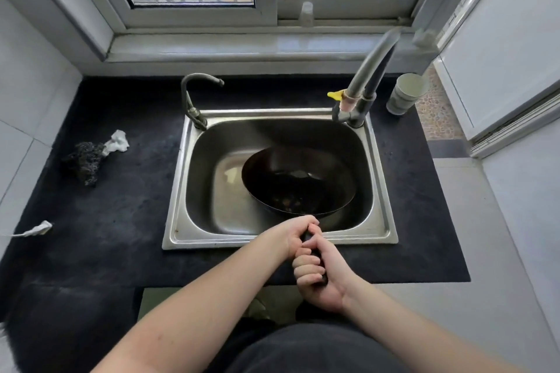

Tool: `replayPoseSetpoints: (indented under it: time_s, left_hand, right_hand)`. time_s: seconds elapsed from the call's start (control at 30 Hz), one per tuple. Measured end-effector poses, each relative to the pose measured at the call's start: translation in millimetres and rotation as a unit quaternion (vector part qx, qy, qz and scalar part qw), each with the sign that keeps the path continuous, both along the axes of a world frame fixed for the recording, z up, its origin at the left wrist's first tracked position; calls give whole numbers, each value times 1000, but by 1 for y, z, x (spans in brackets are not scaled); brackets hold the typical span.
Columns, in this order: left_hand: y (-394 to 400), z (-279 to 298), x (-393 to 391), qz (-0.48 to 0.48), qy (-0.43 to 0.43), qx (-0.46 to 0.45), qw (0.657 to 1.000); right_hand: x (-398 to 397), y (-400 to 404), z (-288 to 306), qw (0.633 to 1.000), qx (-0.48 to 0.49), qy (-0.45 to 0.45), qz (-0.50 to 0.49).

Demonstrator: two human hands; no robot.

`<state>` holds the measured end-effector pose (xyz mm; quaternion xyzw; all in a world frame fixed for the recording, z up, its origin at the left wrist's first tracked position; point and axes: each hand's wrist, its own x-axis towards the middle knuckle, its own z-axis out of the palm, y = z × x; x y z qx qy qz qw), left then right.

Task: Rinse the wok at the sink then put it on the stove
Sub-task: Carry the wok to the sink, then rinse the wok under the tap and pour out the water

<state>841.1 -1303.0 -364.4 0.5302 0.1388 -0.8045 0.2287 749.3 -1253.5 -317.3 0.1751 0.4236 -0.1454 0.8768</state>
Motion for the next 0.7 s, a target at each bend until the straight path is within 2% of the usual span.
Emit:
replayPoseSetpoints:
  time_s: [0.13, 0.23, 0.43, 0.57, 0.7]
  left_hand:
    - [8, -6, 6, 5, -14, 14, 1000]
    - [13, -6, 12, -10, -31, 1, 999]
    - [35, -13, 25, 11, -49, -35, 998]
    - [52, -16, 38, 24, -8, -49, 998]
    - [61, -17, 41, 60, 28, -49, 997]
  right_hand:
    - [4, 5, -7, 991, -70, 71, 90]
    - [8, 7, -10, 966, -138, 125, 181]
    - [20, 21, -14, 931, -195, 165, 259]
    - [10, 25, -17, 845, -324, 219, 364]
    - [-13, 17, -16, 821, -346, 248, 380]
